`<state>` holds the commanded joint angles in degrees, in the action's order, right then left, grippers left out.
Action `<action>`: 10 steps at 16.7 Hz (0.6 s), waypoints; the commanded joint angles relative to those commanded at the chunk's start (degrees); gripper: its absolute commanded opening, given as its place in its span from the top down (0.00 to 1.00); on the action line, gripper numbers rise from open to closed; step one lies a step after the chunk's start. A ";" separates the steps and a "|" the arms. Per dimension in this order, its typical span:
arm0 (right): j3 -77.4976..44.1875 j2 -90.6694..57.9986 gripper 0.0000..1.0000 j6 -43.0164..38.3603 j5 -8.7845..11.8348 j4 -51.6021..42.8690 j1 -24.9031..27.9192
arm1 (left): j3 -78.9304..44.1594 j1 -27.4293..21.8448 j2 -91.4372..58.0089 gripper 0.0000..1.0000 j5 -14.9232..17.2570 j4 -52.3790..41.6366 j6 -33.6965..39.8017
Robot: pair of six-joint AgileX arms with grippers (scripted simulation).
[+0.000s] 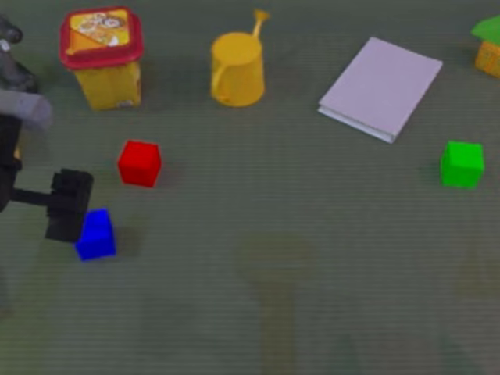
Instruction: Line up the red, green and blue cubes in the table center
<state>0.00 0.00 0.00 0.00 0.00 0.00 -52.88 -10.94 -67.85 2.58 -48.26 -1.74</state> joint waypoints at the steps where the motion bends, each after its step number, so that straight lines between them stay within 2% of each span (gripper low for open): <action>1: 0.00 0.00 0.00 0.00 0.00 0.00 0.00 | -4.54 -0.69 -6.92 0.00 -0.11 -4.27 0.04; 6: 0.00 0.00 0.00 0.00 0.00 0.00 0.00 | -28.52 -3.32 -38.11 0.00 -0.82 -21.64 0.63; 10: 0.00 0.00 0.00 0.00 0.00 0.00 0.00 | -48.21 -4.11 -55.72 0.00 -1.49 -28.13 1.66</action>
<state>0.00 0.00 0.00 0.00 0.00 0.00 -101.10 -15.05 -123.57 1.10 -76.38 -0.08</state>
